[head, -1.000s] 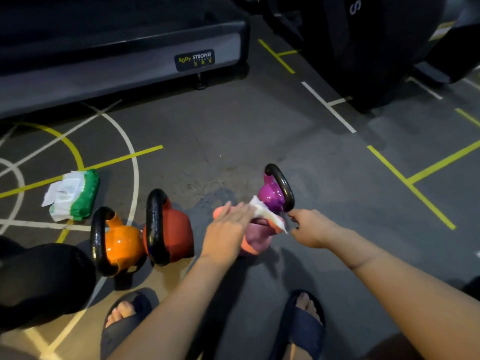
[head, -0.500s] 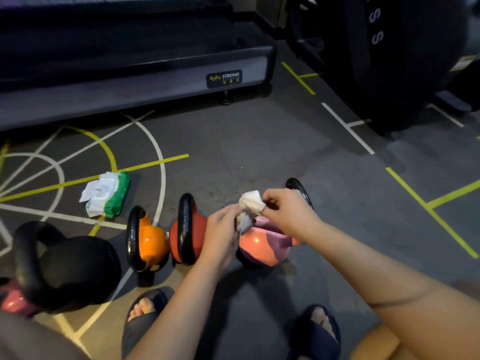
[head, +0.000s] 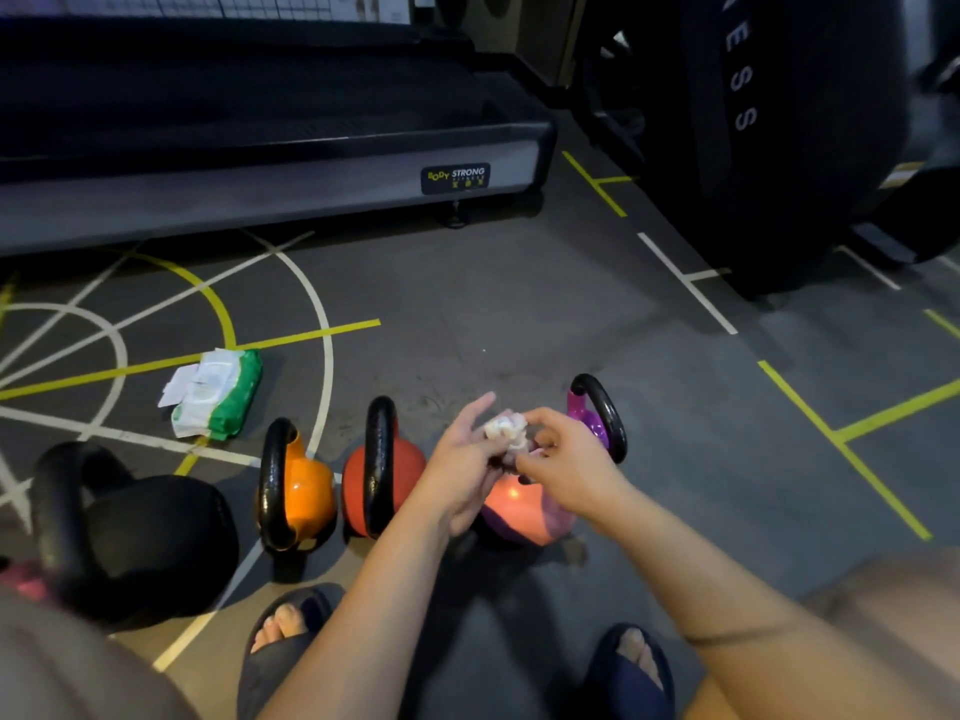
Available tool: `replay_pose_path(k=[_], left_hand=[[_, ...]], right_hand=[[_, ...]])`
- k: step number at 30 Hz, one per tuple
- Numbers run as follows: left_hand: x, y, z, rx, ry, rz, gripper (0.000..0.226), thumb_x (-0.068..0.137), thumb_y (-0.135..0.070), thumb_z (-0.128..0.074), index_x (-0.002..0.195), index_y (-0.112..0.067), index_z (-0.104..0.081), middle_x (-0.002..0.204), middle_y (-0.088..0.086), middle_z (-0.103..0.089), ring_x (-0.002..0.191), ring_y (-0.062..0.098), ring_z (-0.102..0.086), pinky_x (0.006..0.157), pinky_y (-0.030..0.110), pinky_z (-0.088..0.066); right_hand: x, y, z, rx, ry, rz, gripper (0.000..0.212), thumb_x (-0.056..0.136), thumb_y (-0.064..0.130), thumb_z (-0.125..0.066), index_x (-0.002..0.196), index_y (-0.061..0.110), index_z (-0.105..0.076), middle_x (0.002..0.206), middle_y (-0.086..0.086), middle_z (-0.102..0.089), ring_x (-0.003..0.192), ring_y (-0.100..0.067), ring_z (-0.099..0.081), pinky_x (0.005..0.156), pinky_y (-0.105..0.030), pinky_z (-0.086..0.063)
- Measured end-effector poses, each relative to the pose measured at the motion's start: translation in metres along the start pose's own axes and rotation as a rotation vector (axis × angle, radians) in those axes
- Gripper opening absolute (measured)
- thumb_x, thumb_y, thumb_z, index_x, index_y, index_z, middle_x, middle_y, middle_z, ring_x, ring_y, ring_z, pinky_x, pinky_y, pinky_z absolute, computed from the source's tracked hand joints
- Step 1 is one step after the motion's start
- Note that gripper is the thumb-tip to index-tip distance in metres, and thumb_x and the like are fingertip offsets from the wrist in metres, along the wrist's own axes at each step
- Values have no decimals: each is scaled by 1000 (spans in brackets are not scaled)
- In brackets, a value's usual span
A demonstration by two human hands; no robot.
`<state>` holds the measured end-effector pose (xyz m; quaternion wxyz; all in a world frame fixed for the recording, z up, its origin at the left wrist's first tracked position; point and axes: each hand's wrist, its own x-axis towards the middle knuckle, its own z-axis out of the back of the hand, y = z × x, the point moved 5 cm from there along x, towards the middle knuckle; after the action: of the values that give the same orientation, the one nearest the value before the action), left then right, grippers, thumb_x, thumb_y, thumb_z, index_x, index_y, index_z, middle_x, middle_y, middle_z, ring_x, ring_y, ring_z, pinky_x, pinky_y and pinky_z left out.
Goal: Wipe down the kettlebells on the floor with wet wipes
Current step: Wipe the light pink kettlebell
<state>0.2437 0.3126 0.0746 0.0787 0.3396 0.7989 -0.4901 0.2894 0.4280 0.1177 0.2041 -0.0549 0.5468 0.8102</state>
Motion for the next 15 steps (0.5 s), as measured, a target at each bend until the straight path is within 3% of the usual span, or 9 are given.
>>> replay_pose_path(k=[2,4,5,7,10,13,15], left_hand=[[3,1,4,-37,-7,50,66,90,20,-42,146,-15,-43,125,22,-66,94,33,-69,80,31,-55],[6,-2,8,105,-21,48,61,90,15,-44,140,-18,-47,119,14,-68,87,24,-70,75,27,-56],[11,-2,14,265,-40,14,55,91,13,-44,137,-18,-51,124,10,-65,89,19,-69,72,24,-55],[25,-9,30,643,-118,-135,45,94,8,-45,126,-20,-58,131,5,-63,110,16,-66,86,25,-54],[43,-7,41,1070,-24,-255,44,94,3,-50,123,-26,-67,131,-1,-67,125,11,-60,110,27,-43],[55,1,38,1351,141,-275,43,97,-5,-54,134,-24,-66,138,-4,-64,131,11,-57,112,19,-36],[59,2,33,1531,227,-282,50,97,-4,-50,141,-25,-60,139,1,-63,132,19,-56,103,16,-35]], right_hand=[[-1,-23,-9,225,-162,-44,21,84,-2,-74,96,15,-71,83,-9,-74,76,-18,-70,72,-34,-61],[-3,-47,-18,393,-296,-138,13,87,-3,-68,89,10,-72,80,-8,-73,70,-15,-68,63,-22,-56],[-3,-62,-22,369,-345,-193,8,88,0,-68,87,8,-72,75,-6,-71,65,-13,-65,59,-20,-53],[-3,-97,-28,211,-403,-315,6,82,12,-73,79,7,-72,69,-5,-68,64,-16,-60,59,-26,-49],[-5,-134,-34,48,-494,-471,6,78,19,-75,83,15,-74,85,-6,-72,84,-26,-65,72,-28,-46],[8,-140,-42,78,-636,-427,16,84,11,-66,98,13,-73,99,-14,-71,97,-36,-63,85,-32,-48],[22,-136,-52,75,-684,-335,18,85,6,-64,99,8,-76,97,-18,-70,91,-35,-61,87,-21,-46]])
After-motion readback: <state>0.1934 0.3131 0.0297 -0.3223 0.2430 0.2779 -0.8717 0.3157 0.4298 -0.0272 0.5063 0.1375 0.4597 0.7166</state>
